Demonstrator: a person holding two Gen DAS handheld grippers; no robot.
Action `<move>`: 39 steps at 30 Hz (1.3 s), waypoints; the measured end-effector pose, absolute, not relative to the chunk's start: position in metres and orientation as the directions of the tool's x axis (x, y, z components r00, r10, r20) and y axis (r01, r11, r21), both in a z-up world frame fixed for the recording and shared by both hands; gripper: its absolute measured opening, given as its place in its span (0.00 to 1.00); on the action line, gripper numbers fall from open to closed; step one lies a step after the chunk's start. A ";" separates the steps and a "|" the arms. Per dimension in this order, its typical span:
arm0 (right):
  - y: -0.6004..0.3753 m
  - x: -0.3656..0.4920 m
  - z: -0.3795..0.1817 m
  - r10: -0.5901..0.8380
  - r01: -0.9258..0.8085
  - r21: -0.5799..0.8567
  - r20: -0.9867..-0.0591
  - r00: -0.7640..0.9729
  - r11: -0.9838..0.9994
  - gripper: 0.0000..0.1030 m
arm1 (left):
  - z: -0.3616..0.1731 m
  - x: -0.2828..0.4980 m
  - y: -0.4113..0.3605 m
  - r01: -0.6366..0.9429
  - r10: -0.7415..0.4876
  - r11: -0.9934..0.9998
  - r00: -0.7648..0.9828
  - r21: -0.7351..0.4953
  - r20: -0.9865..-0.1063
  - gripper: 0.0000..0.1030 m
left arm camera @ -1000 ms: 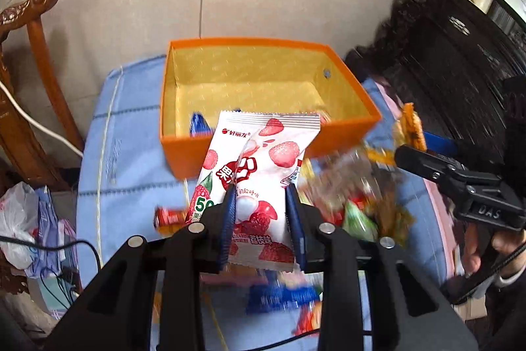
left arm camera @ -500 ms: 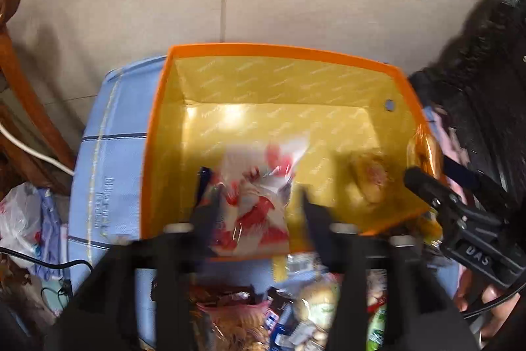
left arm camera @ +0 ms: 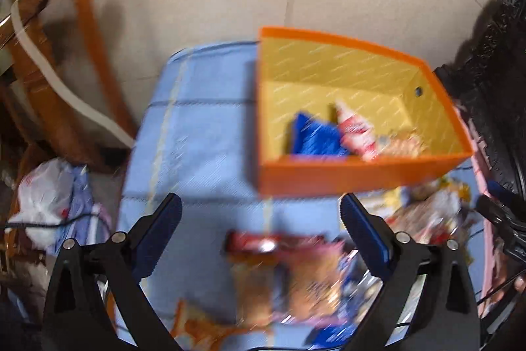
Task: Organize snacks
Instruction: 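Carry both packs into the orange box and open both tools, then grasp the orange snack pouch with the left tool while the right tool grasps a yellow cake pack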
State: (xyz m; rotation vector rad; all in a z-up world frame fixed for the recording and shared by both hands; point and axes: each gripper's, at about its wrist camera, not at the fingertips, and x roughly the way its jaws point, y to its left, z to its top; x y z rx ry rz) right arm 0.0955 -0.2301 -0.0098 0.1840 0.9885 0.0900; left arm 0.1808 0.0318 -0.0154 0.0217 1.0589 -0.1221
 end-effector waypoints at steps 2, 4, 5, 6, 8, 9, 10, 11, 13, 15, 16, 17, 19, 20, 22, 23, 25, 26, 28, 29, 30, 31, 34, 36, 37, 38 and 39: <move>-0.227 0.071 -0.014 0.156 0.002 0.185 -0.832 0.533 0.983 0.92 | -0.024 0.159 0.054 0.074 -0.064 0.997 0.467 -0.033 -0.882 0.92; -0.223 0.049 -0.020 0.172 -0.005 0.197 -0.845 0.507 0.980 0.92 | -0.033 0.143 0.070 0.048 -0.059 0.998 0.450 -0.042 -0.891 0.92; -0.220 0.037 -0.025 0.180 -0.004 0.204 -0.853 0.490 0.979 0.93 | -0.042 0.132 0.079 0.031 -0.056 0.998 0.426 -0.047 -0.903 0.92; -0.219 0.029 -0.028 0.184 0.001 0.211 -0.857 0.481 0.978 0.93 | -0.050 0.125 0.085 0.018 -0.049 0.999 0.406 -0.045 -0.912 0.92; -0.215 0.014 -0.038 0.203 0.012 0.233 -0.870 0.450 0.972 0.93 | -0.067 0.108 0.092 0.004 -0.032 0.999 0.359 -0.033 -0.933 0.92; -0.212 0.008 -0.042 0.209 0.020 0.242 -0.875 0.437 0.970 0.93 | -0.074 0.100 0.093 0.000 -0.026 1.000 0.344 -0.027 -0.939 0.92; -0.208 0.001 -0.047 0.227 0.028 0.263 -0.880 0.417 0.964 0.93 | -0.079 0.093 0.096 -0.002 -0.026 1.000 0.336 -0.028 -0.941 0.92; -0.206 -0.003 -0.049 0.240 0.032 0.276 -0.883 0.403 0.961 0.93 | -0.087 0.085 0.096 -0.001 -0.028 1.000 0.323 -0.030 -0.946 0.92; -0.201 -0.011 -0.051 0.254 0.037 0.291 -0.885 0.391 0.956 0.93 | -0.099 0.074 0.095 0.010 -0.016 1.000 0.307 -0.014 -0.952 0.92; -0.198 -0.019 -0.050 0.258 0.036 0.295 -0.885 0.387 0.955 0.93 | -0.112 0.069 0.093 0.027 0.009 1.000 0.281 0.017 -0.960 0.92; -0.197 -0.022 -0.049 0.257 0.036 0.293 -0.885 0.388 0.955 0.93 | -0.117 0.068 0.095 0.024 0.008 1.000 0.269 0.015 -0.963 0.92; -0.197 -0.025 -0.049 0.256 0.039 0.293 -0.885 0.390 0.955 0.93 | -0.122 0.067 0.097 0.016 0.002 1.000 0.262 0.007 -0.965 0.92; -0.198 -0.030 -0.047 0.252 0.051 0.294 -0.885 0.391 0.955 0.93 | -0.125 0.067 0.099 0.012 -0.009 1.000 0.261 -0.006 -0.965 0.92; -0.200 -0.030 -0.047 0.250 0.057 0.294 -0.886 0.391 0.954 0.93 | -0.130 0.067 0.100 0.010 -0.010 1.000 0.255 -0.008 -0.967 0.92; -0.204 -0.034 -0.046 0.247 0.070 0.296 -0.887 0.390 0.953 0.93 | -0.140 0.068 0.102 -0.004 0.011 1.000 0.234 0.010 -0.972 0.92; -0.206 -0.036 -0.045 0.242 0.075 0.293 -0.887 0.393 0.953 0.93 | -0.147 0.069 0.104 -0.008 0.009 1.000 0.218 0.007 -0.976 0.92; -0.210 -0.037 -0.043 0.236 0.078 0.289 -0.887 0.396 0.954 0.93 | -0.155 0.071 0.105 -0.002 0.001 1.000 0.194 0.000 -0.981 0.92; -0.211 -0.038 -0.043 0.233 0.079 0.285 -0.889 0.395 0.955 0.93 | -0.155 0.072 0.103 0.022 0.015 1.000 0.207 0.020 -0.978 0.92; -0.214 -0.040 -0.046 0.218 0.088 0.271 -0.896 0.387 0.958 0.93 | -0.156 0.075 0.099 0.063 0.015 0.998 0.216 0.029 -0.976 0.87; -0.215 -0.040 -0.048 0.216 0.094 0.270 -0.899 0.381 0.958 0.93 | -0.153 0.076 0.099 0.076 0.006 0.997 0.224 0.023 -0.975 0.76; -0.218 -0.041 -0.051 0.215 0.103 0.271 -0.903 0.372 0.957 0.93 | -0.149 0.075 0.098 0.089 0.000 0.996 0.238 0.022 -0.971 0.65; -0.220 -0.042 -0.053 0.213 0.109 0.269 -0.906 0.367 0.957 0.93 | -0.145 0.075 0.097 0.108 -0.012 0.994 0.252 0.016 -0.968 0.43; -0.231 -0.046 -0.064 0.172 0.129 0.229 -0.920 0.352 0.965 0.93 | -0.141 0.073 0.092 0.148 -0.026 0.989 0.232 0.008 -0.972 0.35; -0.242 -0.049 -0.074 0.142 0.170 0.206 -0.934 0.329 0.964 0.93 | -0.134 0.068 0.087 0.162 -0.028 0.987 0.249 0.013 -0.968 0.34; -0.248 -0.050 -0.078 0.136 0.194 0.205 -0.937 0.322 0.959 0.93 | -0.130 0.065 0.085 0.168 -0.038 0.986 0.258 0.006 -0.965 0.34; -0.256 -0.050 -0.081 0.133 0.224 0.211 -0.938 0.320 0.951 0.93 | -0.126 0.062 0.084 0.173 -0.049 0.985 0.265 -0.002 -0.963 0.34; -0.263 -0.049 -0.084 0.133 0.251 0.221 -0.936 0.325 0.942 0.93 | -0.124 0.060 0.083 0.171 -0.053 0.985 0.266 -0.007 -0.962 0.34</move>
